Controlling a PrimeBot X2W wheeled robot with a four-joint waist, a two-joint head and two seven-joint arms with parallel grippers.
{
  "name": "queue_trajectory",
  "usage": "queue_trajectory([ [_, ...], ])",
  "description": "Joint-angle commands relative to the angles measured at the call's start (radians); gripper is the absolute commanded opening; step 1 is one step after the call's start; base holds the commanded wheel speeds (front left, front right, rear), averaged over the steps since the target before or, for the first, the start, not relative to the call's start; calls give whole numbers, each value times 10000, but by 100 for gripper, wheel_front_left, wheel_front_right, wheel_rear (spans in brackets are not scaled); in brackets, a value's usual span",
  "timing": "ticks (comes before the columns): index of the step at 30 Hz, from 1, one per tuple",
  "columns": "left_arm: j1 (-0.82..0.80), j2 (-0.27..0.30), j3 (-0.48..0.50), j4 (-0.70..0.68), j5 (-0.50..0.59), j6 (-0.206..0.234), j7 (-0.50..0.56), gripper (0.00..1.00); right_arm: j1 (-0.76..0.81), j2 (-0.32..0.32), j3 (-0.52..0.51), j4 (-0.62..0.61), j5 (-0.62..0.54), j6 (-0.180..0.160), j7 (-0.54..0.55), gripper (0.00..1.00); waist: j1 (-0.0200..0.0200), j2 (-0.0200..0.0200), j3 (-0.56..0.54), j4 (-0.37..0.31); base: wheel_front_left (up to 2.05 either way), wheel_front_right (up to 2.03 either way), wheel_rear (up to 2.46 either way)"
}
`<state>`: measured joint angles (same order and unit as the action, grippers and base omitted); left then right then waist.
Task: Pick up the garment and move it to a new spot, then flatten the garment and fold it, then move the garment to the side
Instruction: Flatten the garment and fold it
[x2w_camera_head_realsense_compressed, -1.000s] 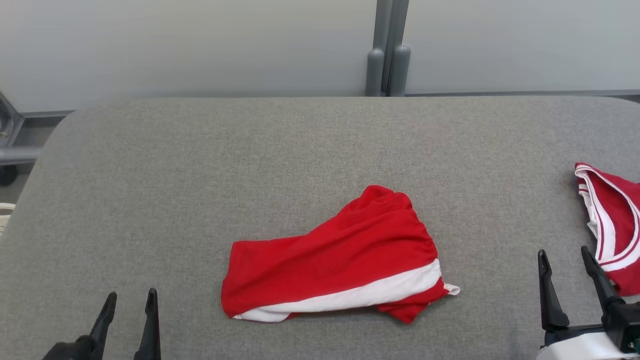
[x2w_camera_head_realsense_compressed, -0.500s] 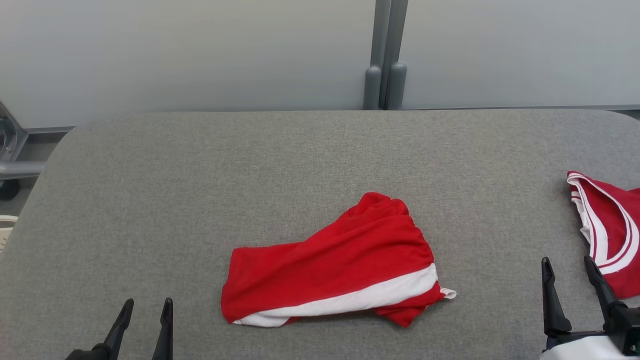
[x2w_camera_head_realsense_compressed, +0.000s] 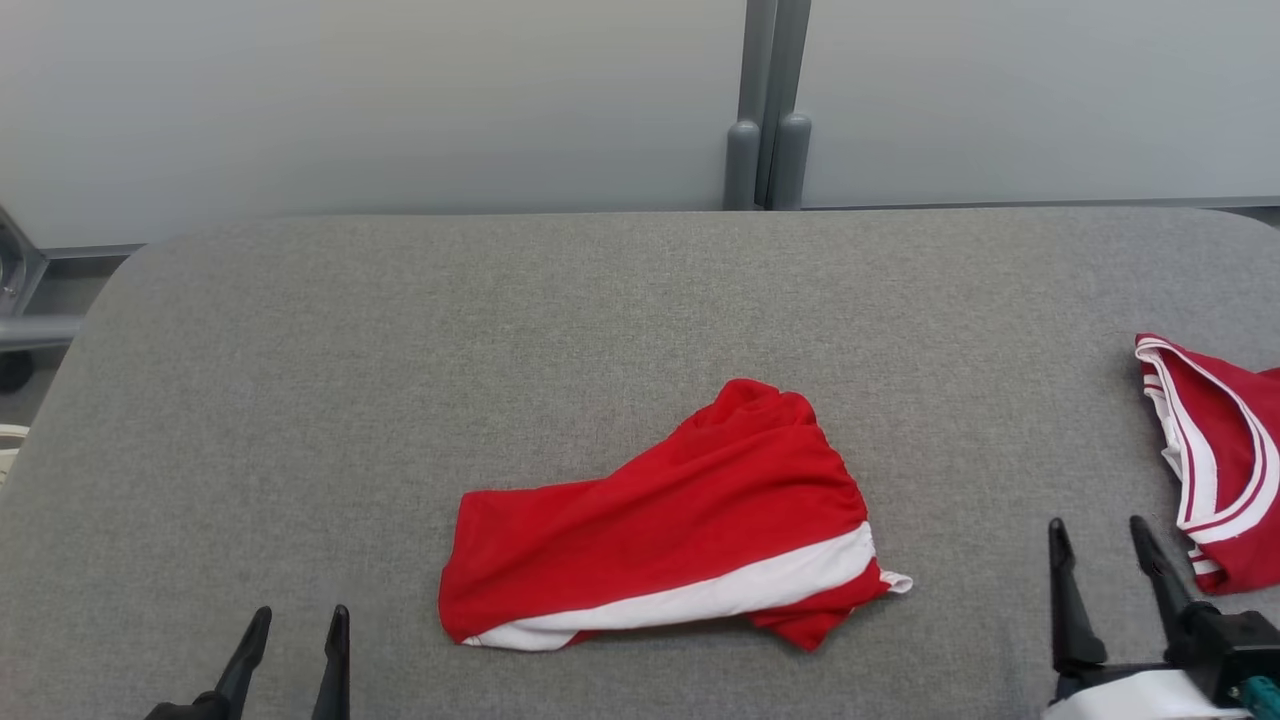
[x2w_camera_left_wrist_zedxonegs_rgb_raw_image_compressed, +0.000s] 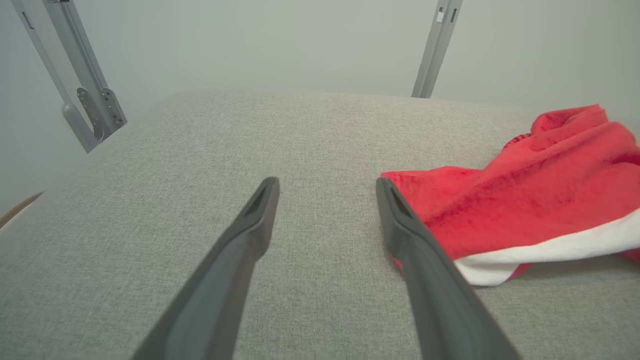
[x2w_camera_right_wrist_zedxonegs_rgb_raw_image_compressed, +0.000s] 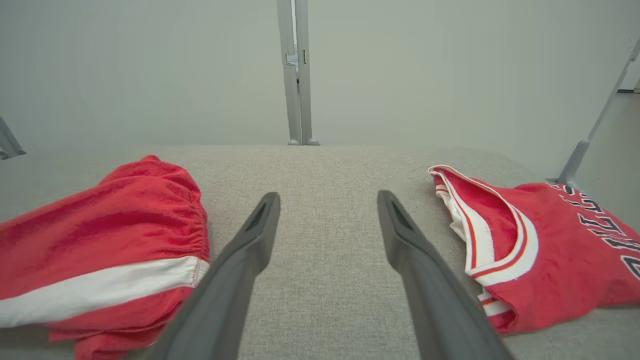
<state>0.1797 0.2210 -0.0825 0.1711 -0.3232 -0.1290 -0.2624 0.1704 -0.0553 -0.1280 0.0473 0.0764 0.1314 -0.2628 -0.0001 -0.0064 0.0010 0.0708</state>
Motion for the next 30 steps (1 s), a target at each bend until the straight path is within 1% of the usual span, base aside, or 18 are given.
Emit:
queue_trajectory([
  [1,-63,46,-108,80,-132,-27,-21,100,-177,9,373,116,339,-12,-25,100,1,64,87,-16,0,0,0],
  [3,-149,159,-443,306,-321,-27,-21,100,-434,-255,1238,390,1117,-6,-24,100,1,64,241,-47,0,0,0],
  [5,-372,346,-924,541,-605,-28,141,100,-819,-851,2023,554,1861,-14,473,100,1,64,432,-57,0,0,0],
  [8,-803,611,-1470,581,-1133,-29,989,100,-1496,-1865,2967,373,2669,-12,1879,100,1,64,849,-13,0,0,0],
  [10,-1067,827,-1833,498,-1321,-31,1793,100,-1913,-2439,3385,147,3229,-12,2904,100,1,64,1146,48,0,0,0],
  [12,-1378,881,-2037,357,-1680,-15,2640,100,-2331,-3063,3692,-81,3620,-9,3916,100,1,64,1469,116,0,0,0],
  [14,-1679,968,-2171,171,-1910,-16,3383,100,-2639,-3502,3972,-232,3988,-9,4830,100,1,64,1811,192,0,0,0],
  [17,-1954,977,-2372,-110,-2234,2,4306,100,-2937,-4010,4328,-359,4460,-7,5844,100,1,64,2219,322,0,0,0],
  [18,-2020,982,-2401,-166,-2295,16,4532,100,-3011,-4115,4442,-385,4590,-7,6056,100,1,64,2328,357,0,0,0],
  [22,-2122,1018,-2485,-341,-2403,157,5079,100,-3161,-4181,4895,-391,5118,-7,6545,100,1,64,2570,431,0,0,0],
  [25,-1999,1004,-2431,-563,-2563,297,5298,100,-3179,-4225,5126,-424,5362,-7,6621,100,1,64,2638,479,0,0,0],
  [30,-1838,1061,-2394,-763,-2693,351,5445,100,-3165,-4334,5315,-440,5517,-7,6558,100,1,64,2647,507,0,0,0],
])
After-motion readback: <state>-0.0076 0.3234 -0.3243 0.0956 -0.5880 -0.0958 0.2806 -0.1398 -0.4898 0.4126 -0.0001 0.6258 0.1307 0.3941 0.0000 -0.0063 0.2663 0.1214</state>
